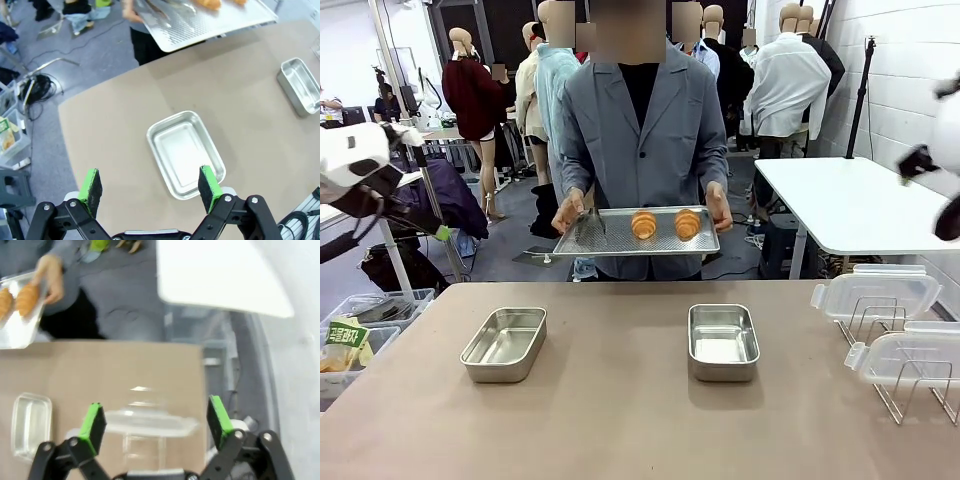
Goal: Place the bread in airtight containers.
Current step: Lift both Airtight Container.
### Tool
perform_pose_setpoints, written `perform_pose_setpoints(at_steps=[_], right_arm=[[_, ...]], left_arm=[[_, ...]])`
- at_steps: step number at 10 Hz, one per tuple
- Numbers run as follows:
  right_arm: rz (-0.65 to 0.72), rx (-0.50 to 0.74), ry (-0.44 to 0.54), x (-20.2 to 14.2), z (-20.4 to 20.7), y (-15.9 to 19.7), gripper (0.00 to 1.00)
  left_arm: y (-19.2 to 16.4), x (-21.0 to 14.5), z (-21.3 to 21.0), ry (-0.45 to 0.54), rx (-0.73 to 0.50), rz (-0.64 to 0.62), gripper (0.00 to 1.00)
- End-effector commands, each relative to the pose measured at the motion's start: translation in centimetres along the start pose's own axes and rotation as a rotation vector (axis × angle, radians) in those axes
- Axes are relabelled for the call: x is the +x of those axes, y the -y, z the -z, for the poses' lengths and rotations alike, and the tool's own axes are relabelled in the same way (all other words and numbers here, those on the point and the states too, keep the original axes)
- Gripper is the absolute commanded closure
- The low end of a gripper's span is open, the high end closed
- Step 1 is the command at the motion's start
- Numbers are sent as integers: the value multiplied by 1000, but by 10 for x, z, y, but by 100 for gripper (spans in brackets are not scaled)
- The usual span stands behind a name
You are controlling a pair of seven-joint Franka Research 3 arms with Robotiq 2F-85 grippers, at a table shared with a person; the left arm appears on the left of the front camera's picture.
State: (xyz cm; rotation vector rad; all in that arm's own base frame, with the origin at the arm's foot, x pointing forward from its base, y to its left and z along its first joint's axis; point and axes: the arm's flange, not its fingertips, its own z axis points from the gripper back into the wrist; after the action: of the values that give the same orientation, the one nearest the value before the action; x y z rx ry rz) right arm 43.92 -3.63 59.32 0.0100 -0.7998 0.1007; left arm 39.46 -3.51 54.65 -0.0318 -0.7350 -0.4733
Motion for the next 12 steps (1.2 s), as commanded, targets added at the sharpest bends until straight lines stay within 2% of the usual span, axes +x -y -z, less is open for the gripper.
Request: perform_pose_setpoints(at_steps=[1, 2, 3, 4, 5, 6, 7, 8, 10, 12], right_arm=[[-67, 121, -174, 8, 6, -34, 0], [-119, 176, -255, -1, 17, -70, 0], [-175, 179, -289, -10, 26, -101, 0], [-75, 161, -158, 3, 1, -73, 0], [-75, 161, -158, 3, 1, -73, 0], [-125, 190, -246, -9, 17, -105, 0], [-55, 190, -202, -21, 5, -84, 0], [-121, 201, -235, -25, 16, -110, 0], [-181, 135, -316, -34, 52, -169, 0], [-209, 136, -387, -46, 87, -210, 0]], left_arm=[[3, 4, 25, -34, -30, -82, 0], [6, 2, 35, -84, -3, -106, 0], [0, -2, 39, -107, -15, -135, 0], [10, -2, 30, -59, -24, -51, 0], [10, -2, 30, -59, -24, -51, 0], [10, -2, 30, -59, -24, -51, 0], [10, -5, 39, -85, -18, -76, 0], [16, -5, 47, -70, -23, -76, 0], [21, 9, 78, -171, -9, -102, 0], [22, 12, 115, -310, -13, -99, 0]])
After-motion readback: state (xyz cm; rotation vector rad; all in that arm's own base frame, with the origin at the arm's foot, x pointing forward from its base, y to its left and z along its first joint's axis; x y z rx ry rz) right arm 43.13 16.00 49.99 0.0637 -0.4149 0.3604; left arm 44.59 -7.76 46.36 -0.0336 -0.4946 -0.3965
